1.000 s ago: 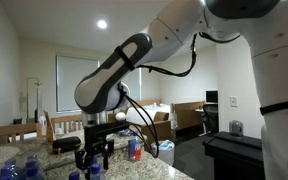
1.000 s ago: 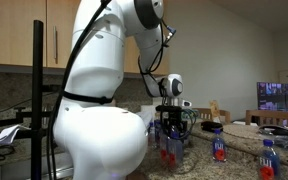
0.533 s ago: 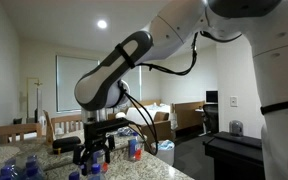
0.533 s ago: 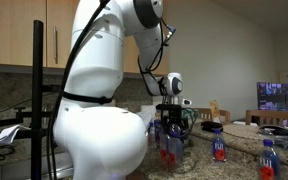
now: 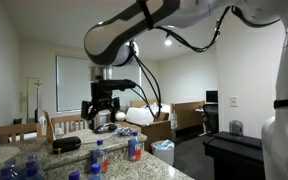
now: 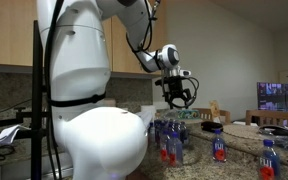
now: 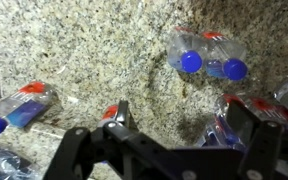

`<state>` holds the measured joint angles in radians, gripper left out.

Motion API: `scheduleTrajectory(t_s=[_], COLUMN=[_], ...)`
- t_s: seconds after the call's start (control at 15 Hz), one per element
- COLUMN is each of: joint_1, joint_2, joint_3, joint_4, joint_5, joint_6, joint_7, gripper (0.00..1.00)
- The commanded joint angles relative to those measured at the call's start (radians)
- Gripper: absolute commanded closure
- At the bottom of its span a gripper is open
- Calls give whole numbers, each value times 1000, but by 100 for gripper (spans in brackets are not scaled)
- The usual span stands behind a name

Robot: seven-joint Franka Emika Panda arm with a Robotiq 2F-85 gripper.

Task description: Move the three water bottles on the right forward and arrange them in a line

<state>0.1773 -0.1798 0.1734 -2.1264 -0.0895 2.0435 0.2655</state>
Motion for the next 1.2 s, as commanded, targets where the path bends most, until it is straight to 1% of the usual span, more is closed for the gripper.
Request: scheduleTrajectory(t_s=[0.0, 0.13, 0.33, 0.47, 0.6, 0.8, 1.0, 1.13], joint_1=[-56, -101, -172, -214, -247, -293, -335, -359], joint_2=[-29, -4, 69, 153, 261, 427, 593, 692], joint_3=[-44, -97, -188, -242, -280, -299, -276, -256], joint_4=[23, 49, 119, 214, 343, 525, 701, 814], joint_5=[-18, -29, -40, -43, -31, -1, 40, 76], joint_6=[-63, -72, -69, -79, -98, -125, -179, -210], joint_7=[-72, -145, -300, -410, -509, -634, -729, -737], gripper=[0, 0, 0, 0, 0, 0, 0, 0])
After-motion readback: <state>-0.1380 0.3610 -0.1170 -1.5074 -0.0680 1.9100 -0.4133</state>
